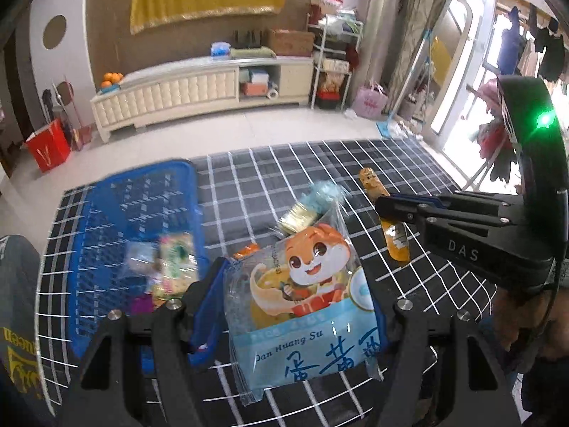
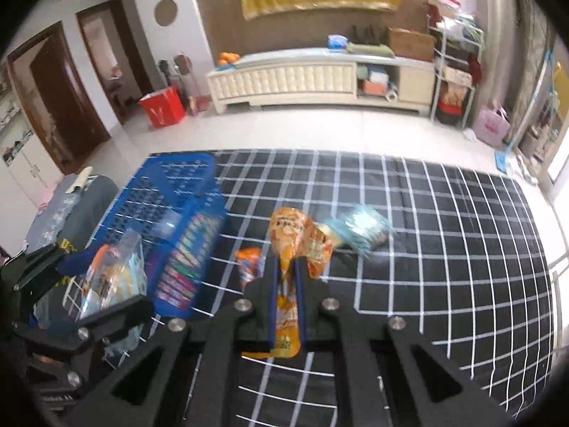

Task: Organize snacks
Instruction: 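Carry the pastry bag and orange pouch over the blue basket with both grippers, then open the left gripper to drop the pastry bag into the basket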

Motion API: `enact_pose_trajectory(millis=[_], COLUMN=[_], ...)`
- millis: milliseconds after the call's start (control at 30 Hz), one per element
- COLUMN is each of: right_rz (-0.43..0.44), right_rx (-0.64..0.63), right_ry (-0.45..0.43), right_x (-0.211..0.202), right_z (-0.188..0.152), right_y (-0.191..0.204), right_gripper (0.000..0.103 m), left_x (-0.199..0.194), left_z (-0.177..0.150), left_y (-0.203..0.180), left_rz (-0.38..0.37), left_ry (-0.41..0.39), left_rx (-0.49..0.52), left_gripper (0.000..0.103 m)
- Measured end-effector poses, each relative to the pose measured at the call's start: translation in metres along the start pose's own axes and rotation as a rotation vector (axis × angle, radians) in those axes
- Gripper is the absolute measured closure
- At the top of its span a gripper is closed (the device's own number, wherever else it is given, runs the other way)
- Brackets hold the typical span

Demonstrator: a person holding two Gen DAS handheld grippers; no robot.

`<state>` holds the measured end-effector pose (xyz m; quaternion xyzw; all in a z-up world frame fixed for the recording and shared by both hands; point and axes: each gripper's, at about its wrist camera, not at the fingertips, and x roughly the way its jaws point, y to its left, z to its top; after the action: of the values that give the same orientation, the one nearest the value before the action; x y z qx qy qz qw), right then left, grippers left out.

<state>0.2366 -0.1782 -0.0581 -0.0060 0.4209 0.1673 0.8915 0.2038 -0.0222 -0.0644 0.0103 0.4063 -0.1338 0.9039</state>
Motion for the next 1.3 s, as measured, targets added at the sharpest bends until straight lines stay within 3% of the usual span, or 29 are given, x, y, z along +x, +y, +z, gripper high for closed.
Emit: enact_pose_trajectory(millis=[300,600,1033,1300], right_rz=[0.091,0.141,0.165,0.15], right_rx=[-0.079,-0.131,-0.136,-0.142], right_ry=[-0.018,0.027,0.104,0.098], right_x=[0.015,0.051,0.088,0.081], right_z=[0.022,0.033,0.031,0.027], right_y=[0.061,0.103,0.119,0.119], right_gripper=[0.091,0.091,0.091,0.091], left_x=[-0.035,-0.015,0.04,0.054], left_z=[0.004,0.0,-0.006,-0.006], left_y=[0.077,0.137,0.157,0.16], left_rz=[0.105,0.146,0.172,0.162], left_ry=[-0.029,0.042,0.147,0.189], left_rx=[-0.056,-0.076,-0.045,-0.055], left_gripper=[0.037,0.037,0.036,0.033])
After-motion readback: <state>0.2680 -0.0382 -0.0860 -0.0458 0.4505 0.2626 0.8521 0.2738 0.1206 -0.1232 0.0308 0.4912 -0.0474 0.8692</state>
